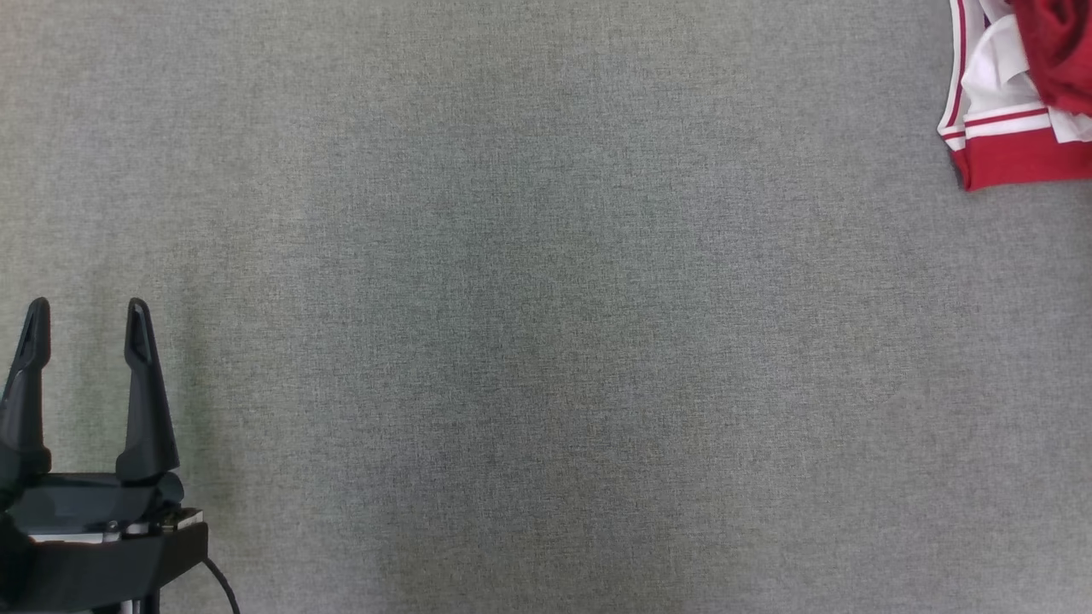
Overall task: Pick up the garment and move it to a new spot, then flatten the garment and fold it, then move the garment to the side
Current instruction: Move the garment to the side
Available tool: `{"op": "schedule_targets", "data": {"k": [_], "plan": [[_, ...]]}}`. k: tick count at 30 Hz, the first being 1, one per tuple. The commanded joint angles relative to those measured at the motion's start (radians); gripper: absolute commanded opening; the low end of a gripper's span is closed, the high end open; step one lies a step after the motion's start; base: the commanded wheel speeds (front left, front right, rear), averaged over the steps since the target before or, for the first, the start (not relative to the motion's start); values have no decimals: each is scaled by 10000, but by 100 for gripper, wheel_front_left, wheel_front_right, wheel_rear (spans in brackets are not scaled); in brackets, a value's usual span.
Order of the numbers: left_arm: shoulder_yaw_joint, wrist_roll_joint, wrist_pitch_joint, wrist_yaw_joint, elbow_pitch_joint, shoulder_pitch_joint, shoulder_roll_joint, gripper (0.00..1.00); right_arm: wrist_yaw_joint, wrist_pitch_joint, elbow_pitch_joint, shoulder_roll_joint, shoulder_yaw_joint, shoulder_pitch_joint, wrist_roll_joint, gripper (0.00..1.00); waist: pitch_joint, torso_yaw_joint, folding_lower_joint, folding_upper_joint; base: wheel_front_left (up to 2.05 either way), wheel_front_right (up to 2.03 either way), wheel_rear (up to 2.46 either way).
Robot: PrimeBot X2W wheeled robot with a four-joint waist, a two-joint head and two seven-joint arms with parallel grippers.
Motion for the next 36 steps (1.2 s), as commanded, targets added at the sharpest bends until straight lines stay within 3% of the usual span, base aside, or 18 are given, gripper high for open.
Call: {"op": "schedule_targets", "data": {"k": [1,2,3,8,13,18,22,27,32,36], "plan": [[11,-31,-18,73,-23,117,68,100,-12,127,13,0,12,-18,19,73,3,13,0,-1,0,0,0],[11,-38,-18,72,-12,124,70,100,-12,155,36,7,11,14,49,93,-3,18,0,-1,0,0,0],[16,-44,-15,57,8,129,78,100,-12,193,88,13,8,-12,127,100,-12,20,0,-1,0,0,0],[0,-124,-30,159,161,154,-4,100,-12,861,234,0,9,160,160,100,-200,18,0,-1,0,0,0],[-52,-312,-67,159,437,132,-203,100,-14,-151,698,254,-485,-183,555,100,-553,35,0,-1,0,0,0],[-22,-600,-85,190,1053,304,-468,100,-12,-2747,2084,1458,-2127,629,1659,100,-1226,78,0,-1,0,0,0],[43,-584,-92,194,1341,440,-649,100,-12,-4011,3123,2565,-3073,1398,2090,100,-1866,125,0,-1,0,0,0],[85,-499,-92,215,1573,726,-825,100,-12,-4425,3363,3583,-3897,2143,2056,100,-2575,164,0,-1,0,0,0],[11,-351,-88,250,1743,947,-921,100,-12,-4443,2415,4579,-5885,3310,871,100,-3192,249,0,-1,0,0,0],[-124,-221,-86,231,1876,1013,-958,100,-12,-4447,1614,4967,-7039,4298,109,100,-3495,363,0,-1,0,0,0]]}}
